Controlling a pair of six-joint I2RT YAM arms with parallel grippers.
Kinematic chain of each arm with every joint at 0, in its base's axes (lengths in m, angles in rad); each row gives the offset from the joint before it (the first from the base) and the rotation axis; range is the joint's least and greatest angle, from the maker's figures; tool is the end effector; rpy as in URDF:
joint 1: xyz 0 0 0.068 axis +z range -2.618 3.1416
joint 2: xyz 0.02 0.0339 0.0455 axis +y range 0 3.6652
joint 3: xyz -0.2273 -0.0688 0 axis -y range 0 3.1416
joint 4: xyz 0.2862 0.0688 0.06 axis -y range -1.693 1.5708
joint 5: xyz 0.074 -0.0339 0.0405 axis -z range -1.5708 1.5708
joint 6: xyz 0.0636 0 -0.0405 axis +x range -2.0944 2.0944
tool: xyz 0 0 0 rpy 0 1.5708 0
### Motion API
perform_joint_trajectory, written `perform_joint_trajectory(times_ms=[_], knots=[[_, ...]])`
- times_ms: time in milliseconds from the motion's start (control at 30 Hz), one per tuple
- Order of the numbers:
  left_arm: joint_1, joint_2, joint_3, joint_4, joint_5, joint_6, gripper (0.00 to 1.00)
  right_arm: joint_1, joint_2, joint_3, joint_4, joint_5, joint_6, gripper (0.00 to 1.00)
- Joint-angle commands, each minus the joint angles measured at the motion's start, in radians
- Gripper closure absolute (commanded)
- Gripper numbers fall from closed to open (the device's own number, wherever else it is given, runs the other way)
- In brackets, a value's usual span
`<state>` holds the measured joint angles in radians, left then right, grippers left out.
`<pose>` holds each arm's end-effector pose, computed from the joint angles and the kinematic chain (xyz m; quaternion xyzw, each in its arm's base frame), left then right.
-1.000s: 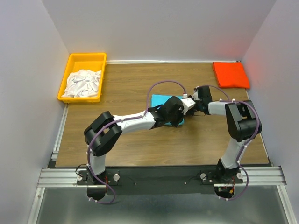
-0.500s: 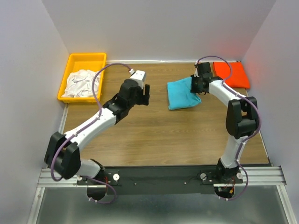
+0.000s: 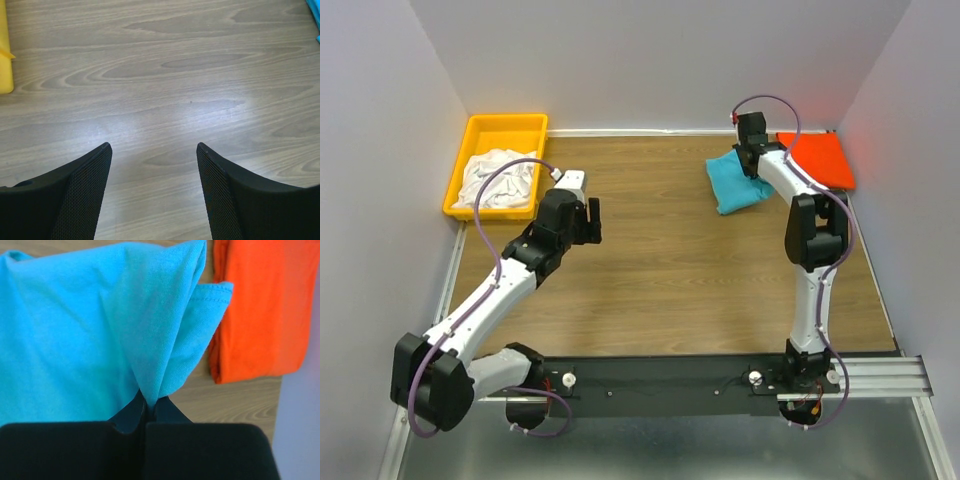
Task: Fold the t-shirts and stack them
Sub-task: Neatly place the folded tshirt to the corner
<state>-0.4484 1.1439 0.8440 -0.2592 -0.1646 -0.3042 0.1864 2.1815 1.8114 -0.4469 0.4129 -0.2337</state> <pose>0.3046 -0.1350 0.2206 0.0231 0.8724 -0.1106 0.4755 0.5249 0.0730 0.1557 -0.1160 0.9058 -0.1991 0.3556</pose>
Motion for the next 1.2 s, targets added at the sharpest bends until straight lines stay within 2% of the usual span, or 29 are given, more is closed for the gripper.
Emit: perform_joint_trajectory(times_ms=[0, 167, 433, 767, 1167], knots=[[0.011, -0.07, -0.013, -0.072, -0.033, -0.022, 0.23, -0.036, 0.061, 0.101, -0.007, 0.105, -0.076, 0.99], [0.013, -0.141, -0.019, -0.075, -0.046, -0.044, 0.23, -0.059, 0.109, 0.178, 0.022, 0.141, -0.127, 0.99], [0.013, -0.139, 0.006, -0.097, -0.027, -0.047, 0.23, -0.099, 0.164, 0.287, 0.042, 0.155, -0.187, 0.99], [0.014, -0.11, 0.007, -0.098, -0.021, -0.05, 0.23, -0.154, 0.173, 0.353, 0.079, 0.113, -0.26, 0.99], [0.013, -0.064, 0.007, -0.08, 0.003, -0.035, 0.24, -0.208, 0.153, 0.358, 0.1, 0.052, -0.332, 0.99]])
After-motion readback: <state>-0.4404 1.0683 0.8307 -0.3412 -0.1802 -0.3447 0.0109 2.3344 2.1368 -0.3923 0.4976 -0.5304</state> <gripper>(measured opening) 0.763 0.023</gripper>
